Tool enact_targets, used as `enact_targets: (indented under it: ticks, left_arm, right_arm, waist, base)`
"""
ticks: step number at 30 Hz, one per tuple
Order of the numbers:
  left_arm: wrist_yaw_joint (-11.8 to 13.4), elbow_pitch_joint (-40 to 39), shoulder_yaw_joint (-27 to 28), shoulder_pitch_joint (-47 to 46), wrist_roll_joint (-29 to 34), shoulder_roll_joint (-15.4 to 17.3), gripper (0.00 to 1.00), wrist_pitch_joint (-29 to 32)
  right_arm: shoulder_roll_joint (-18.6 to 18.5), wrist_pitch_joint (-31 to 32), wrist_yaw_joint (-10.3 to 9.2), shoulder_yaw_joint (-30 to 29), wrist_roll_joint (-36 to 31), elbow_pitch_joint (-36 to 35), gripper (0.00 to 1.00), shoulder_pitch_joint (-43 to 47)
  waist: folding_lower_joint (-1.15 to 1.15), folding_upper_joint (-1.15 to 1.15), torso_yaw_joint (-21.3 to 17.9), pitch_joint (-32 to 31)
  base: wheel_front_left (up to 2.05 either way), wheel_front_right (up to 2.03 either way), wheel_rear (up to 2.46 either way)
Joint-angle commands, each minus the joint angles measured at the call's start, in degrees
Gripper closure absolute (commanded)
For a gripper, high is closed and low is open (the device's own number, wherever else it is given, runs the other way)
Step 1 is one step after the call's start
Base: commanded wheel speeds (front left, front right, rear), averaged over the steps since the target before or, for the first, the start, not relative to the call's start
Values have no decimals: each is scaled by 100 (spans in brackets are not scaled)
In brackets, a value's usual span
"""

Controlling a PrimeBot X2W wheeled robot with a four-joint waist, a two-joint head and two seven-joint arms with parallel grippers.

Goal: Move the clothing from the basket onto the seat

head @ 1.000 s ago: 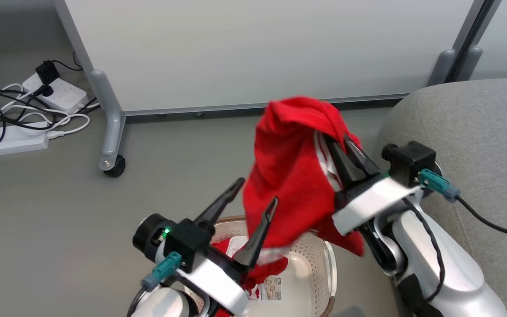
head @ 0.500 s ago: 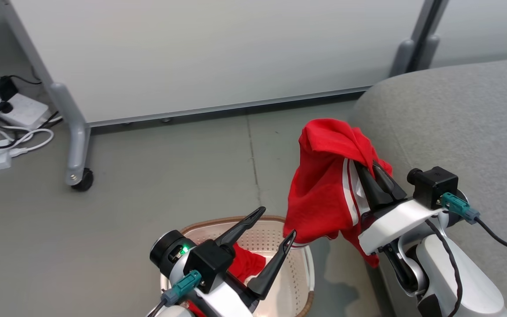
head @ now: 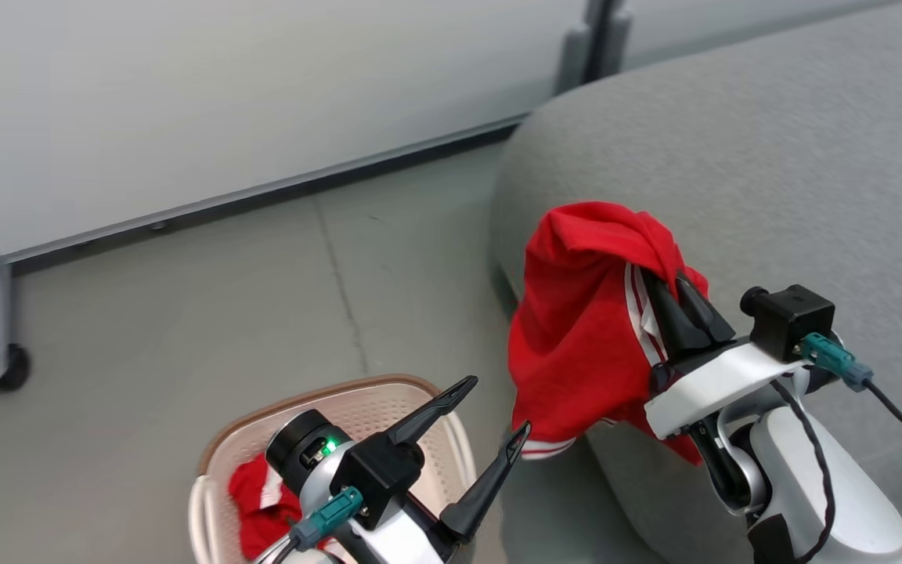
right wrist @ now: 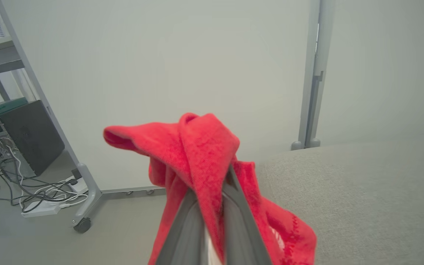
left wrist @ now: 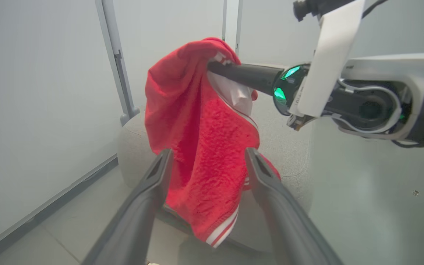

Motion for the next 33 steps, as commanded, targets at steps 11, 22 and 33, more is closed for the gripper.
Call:
enact_targets:
  ticks: [11,22,33]
  left_arm:
    - [30,-205,-16,-167,67,188,0,201]
    - [1,-336,0,-468,127,299,0,398]
    - [-58,-611,59,-1323,392,336,0,597]
  right_arm:
    - [22,-99,2,-432,-32,-117,100,22]
    - [-71,-167,1,-1105,101,-60,100,-511]
    - [-537,-176,2,-2132,216,191,100,-1940]
  waist:
    - [0,0,-1214,518]
    - [0,0,-1340,937]
    - [0,0,-871,1832]
  base:
    - [0,0,0]
    - [0,0,0]
    - [0,0,0]
